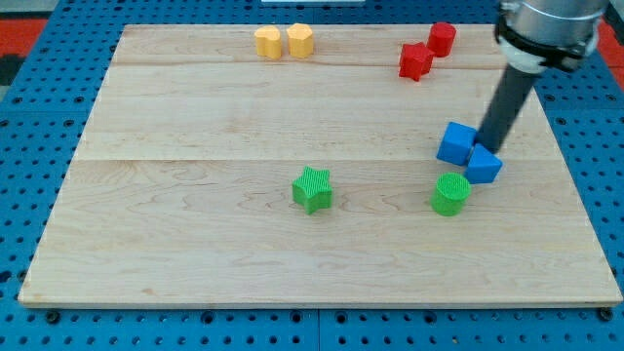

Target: Move the blue cube to the center left

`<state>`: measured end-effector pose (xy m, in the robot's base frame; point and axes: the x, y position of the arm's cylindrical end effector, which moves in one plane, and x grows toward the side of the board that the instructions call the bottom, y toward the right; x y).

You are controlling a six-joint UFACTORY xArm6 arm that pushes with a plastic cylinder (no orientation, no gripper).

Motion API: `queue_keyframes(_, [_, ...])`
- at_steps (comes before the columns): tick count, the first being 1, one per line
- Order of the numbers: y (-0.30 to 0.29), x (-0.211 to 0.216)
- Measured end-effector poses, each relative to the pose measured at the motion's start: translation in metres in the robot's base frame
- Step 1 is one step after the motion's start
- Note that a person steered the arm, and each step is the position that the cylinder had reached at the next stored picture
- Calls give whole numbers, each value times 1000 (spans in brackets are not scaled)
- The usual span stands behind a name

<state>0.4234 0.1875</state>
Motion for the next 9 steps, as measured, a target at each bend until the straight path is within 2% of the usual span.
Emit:
queue_keyframes(1, [-10,-2])
queue_keyframes(2, [-46,-6])
queue_keyframes(4, [-156,-8])
queue_keyframes(5, [-215,-29])
queue_keyframes(6, [-265,-32])
queue_keyframes(9, [-344,-15])
